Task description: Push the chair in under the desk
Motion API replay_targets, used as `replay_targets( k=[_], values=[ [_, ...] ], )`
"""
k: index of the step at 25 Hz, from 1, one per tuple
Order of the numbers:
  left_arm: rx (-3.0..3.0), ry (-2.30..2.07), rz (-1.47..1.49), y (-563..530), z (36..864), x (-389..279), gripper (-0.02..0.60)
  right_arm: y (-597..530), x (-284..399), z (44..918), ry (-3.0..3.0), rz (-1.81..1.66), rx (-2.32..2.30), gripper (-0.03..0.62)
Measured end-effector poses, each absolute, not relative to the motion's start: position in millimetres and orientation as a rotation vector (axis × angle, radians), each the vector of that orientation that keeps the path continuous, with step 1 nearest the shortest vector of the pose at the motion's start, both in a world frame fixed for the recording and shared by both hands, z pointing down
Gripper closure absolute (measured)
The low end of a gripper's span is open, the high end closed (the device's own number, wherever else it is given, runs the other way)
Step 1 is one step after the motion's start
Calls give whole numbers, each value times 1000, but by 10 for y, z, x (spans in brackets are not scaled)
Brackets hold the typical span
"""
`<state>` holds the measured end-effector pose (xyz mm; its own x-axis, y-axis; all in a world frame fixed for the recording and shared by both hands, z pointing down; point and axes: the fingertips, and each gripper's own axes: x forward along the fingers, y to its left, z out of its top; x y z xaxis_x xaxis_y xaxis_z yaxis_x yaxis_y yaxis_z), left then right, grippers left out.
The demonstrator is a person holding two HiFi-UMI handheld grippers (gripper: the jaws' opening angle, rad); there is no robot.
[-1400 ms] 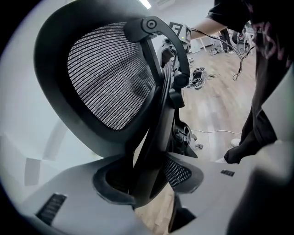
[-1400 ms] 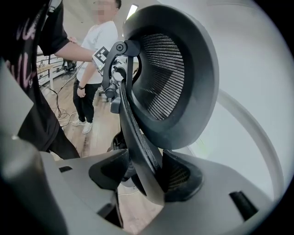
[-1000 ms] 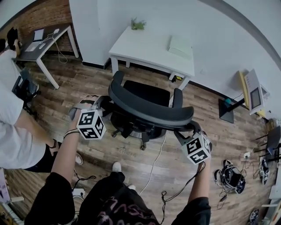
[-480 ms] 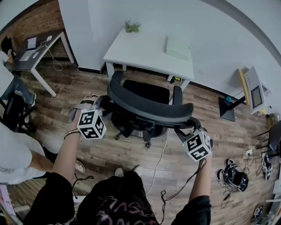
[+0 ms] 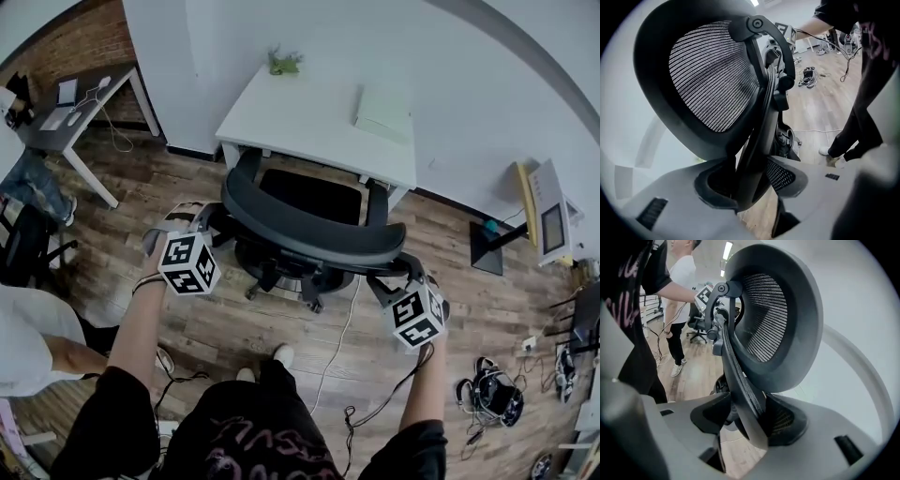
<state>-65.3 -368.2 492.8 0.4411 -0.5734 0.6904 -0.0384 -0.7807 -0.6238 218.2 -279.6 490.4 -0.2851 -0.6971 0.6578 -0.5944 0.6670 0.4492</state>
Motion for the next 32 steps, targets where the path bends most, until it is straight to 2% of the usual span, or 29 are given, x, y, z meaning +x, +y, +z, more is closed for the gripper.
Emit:
replay_targets(
  k=[32],
  values=[
    [-2179, 558, -1317, -5225, 4946, -310, 365, -4373, 2558, 4927, -1991, -151, 979, 350]
  ],
)
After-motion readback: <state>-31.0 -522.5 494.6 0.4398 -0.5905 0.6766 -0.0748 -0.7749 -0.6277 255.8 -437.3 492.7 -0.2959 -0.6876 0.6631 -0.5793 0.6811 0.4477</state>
